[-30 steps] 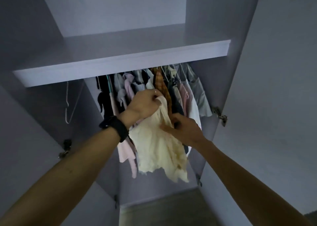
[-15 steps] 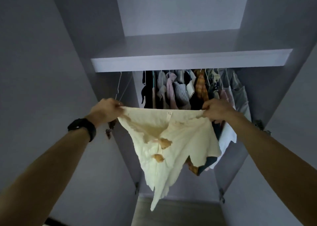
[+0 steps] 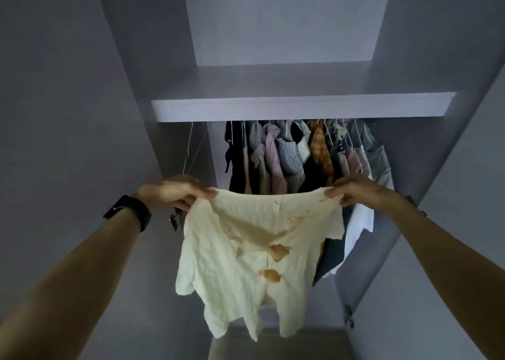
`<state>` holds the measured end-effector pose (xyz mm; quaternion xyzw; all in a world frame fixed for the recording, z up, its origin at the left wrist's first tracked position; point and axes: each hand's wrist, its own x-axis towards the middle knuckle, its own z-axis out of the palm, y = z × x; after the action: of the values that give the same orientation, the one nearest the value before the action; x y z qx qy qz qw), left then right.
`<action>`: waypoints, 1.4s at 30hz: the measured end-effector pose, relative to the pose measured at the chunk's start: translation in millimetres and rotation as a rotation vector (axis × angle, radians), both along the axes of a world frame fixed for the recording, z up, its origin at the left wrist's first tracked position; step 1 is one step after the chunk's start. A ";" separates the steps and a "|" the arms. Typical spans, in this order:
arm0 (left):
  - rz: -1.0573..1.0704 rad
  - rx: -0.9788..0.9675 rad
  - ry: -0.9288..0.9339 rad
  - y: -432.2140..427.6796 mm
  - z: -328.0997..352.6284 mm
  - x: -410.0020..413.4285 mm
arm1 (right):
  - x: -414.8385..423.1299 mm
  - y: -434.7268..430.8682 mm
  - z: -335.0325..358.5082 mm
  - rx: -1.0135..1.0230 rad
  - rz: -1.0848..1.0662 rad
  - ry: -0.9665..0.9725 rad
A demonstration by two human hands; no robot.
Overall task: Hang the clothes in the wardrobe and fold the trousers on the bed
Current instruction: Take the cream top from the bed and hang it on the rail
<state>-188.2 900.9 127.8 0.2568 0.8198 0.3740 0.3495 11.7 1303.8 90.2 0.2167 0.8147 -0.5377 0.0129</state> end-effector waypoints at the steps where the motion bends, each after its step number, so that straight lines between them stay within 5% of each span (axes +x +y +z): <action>1: -0.036 -0.003 -0.010 -3.5 -1.3 -2.4 | 4.9 2.3 -1.8 0.028 -0.003 0.001; 8: -0.025 0.156 -0.104 -12.6 -12.9 -10.0 | 11.1 -9.7 -8.0 -0.031 0.046 0.034; 13: 0.219 0.212 0.335 -0.9 -30.8 -12.0 | -0.4 -22.1 -32.3 0.268 0.022 0.105; 18: 0.255 0.007 0.746 0.5 -37.6 -5.4 | -22.8 -32.7 -48.5 0.369 -0.052 0.321; 24: 0.360 -0.385 1.034 -23.2 -45.3 18.8 | -49.9 -34.6 -60.5 0.533 0.168 0.142; 30: 0.490 -0.457 1.445 -26.2 -30.8 53.4 | -100.5 -79.7 -49.5 0.660 0.478 0.168; 38: 0.507 -0.787 1.496 -40.0 -10.5 58.0 | -158.8 -149.3 -49.8 0.747 0.800 -0.003; 42: 0.449 -0.841 1.581 -53.6 -15.7 46.0 | -203.6 -166.7 -33.3 0.666 0.718 0.058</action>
<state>-142.2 847.3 112.1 0.1245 0.9190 -0.1796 -0.3281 -191.9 1137.1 57.0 -0.1004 0.9657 -0.2152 0.1047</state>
